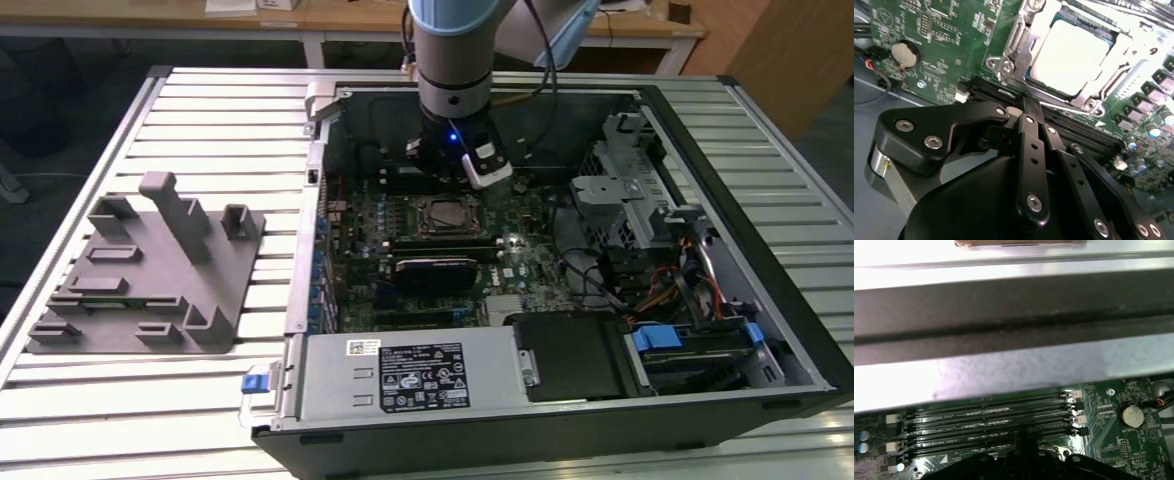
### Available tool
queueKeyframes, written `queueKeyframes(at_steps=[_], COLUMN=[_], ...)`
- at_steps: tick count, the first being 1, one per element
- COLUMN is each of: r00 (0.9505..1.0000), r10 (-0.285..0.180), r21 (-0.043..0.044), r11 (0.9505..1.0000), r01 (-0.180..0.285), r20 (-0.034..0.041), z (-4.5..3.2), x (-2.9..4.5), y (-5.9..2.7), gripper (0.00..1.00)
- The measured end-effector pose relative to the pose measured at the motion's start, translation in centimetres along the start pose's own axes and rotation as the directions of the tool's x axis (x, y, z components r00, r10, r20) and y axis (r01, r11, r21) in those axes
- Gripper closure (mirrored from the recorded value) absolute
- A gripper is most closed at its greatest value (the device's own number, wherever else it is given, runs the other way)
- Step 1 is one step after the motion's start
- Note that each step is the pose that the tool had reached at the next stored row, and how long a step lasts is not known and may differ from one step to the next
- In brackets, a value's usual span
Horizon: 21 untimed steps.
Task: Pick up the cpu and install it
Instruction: 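Install the first cpu locking lever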
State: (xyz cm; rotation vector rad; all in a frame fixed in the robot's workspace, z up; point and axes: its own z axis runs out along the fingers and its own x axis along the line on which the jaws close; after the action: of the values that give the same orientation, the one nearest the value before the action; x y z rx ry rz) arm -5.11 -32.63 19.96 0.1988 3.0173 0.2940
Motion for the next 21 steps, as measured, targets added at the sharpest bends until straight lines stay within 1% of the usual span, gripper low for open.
queueKeyframes(at_steps=[3,4,5,12,21], r00=[0.9997,0.9996,0.9995,0.9995,0.9995], r10=[-0.005,-0.007,-0.007,-0.007,-0.007], r21=[0.0088,0.0106,0.0108,0.0104,0.0104], r11=[0.9999,0.9999,0.9999,0.9999,0.9999], r01=[0.005,0.006,0.007,0.007,0.007], r20=[0.0221,0.0274,0.0294,0.0305,0.0305], z=[0.08,0.09,0.08,0.08,0.15], x=[0.02,0.04,0.09,0.21,0.4], y=[-0.02,-0.03,-0.03,-0.01,0.45], gripper=[0.89,0.89,0.89,0.89,0.89])
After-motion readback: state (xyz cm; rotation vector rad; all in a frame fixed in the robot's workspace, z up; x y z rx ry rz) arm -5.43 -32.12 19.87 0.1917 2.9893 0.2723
